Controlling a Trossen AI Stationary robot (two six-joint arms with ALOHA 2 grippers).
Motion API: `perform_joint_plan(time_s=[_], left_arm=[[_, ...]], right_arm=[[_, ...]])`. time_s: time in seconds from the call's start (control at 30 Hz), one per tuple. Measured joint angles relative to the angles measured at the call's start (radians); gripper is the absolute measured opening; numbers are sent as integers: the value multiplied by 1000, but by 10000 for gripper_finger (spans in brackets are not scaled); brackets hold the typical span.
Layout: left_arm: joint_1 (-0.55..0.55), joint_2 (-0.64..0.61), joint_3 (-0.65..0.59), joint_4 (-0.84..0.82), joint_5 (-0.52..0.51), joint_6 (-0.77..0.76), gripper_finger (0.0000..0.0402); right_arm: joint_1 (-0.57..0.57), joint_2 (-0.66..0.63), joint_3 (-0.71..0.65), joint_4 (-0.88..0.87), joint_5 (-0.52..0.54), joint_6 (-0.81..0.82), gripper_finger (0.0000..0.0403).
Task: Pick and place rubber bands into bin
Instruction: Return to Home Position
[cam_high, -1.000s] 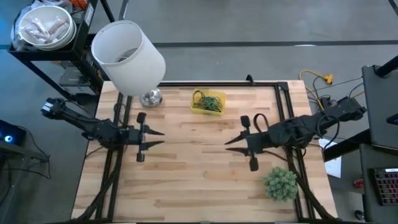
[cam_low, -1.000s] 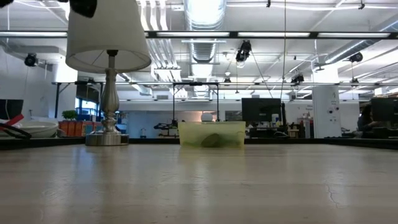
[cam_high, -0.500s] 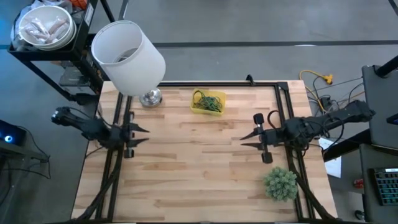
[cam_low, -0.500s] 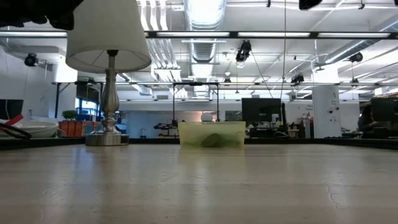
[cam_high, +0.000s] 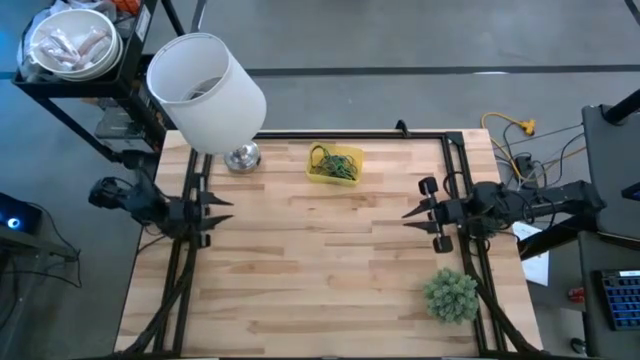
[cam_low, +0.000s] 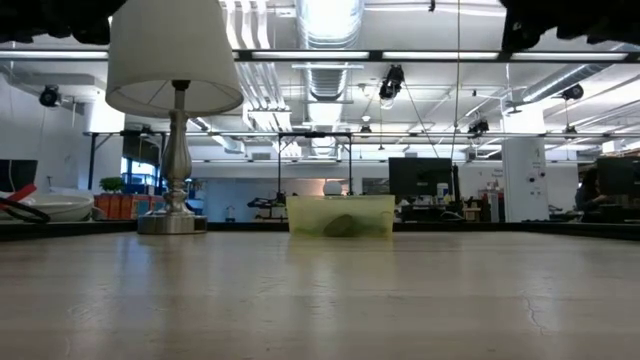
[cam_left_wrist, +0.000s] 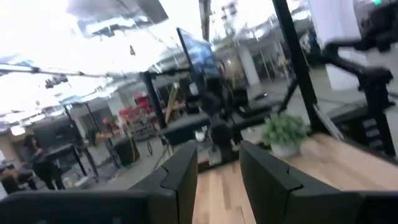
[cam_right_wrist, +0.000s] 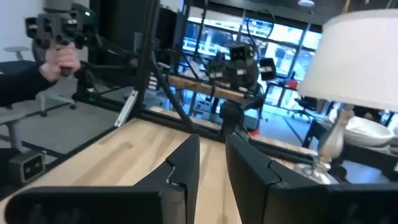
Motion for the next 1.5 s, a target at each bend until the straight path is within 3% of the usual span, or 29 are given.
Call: perform_joint_plan(time_s=[0.1, 0.4, 0.53, 0.73, 0.8, 0.93, 1.0, 1.2, 1.27, 1.33, 1.5], left_arm=[[16, 5, -2, 21, 30, 1, 105], [83, 26, -147, 185, 156, -26, 105], [124, 3, -199, 197, 175, -56, 105], [182, 4, -203, 160, 162, -106, 105], [194, 3, -203, 145, 162, -112, 105], [208, 3, -202, 143, 174, -113, 105], [208, 5, -201, 143, 179, -110, 105], [208, 4, -203, 108, 174, -105, 105], [208, 4, -203, 111, 171, -111, 105], [208, 4, -203, 110, 170, -119, 105], [208, 11, -203, 84, 164, -124, 105]], right_arm=[[-49, -7, -31, 15, -54, 12, 73], [-156, 20, -62, 87, -378, 13, 73], [-171, 17, -67, 88, -363, 19, 73], [-227, 3, -105, 41, -197, 47, 73], [-274, -12, -107, 32, -226, 59, 73], [-385, -31, -109, 31, -439, 63, 73], [-416, -30, -121, 31, -490, 63, 73], [-422, -42, -230, 113, -487, 87, 73], [-421, -63, -273, 223, -417, 127, 73], [-421, -81, -276, 213, -329, 156, 73], [-419, -83, -276, 131, -317, 154, 73]])
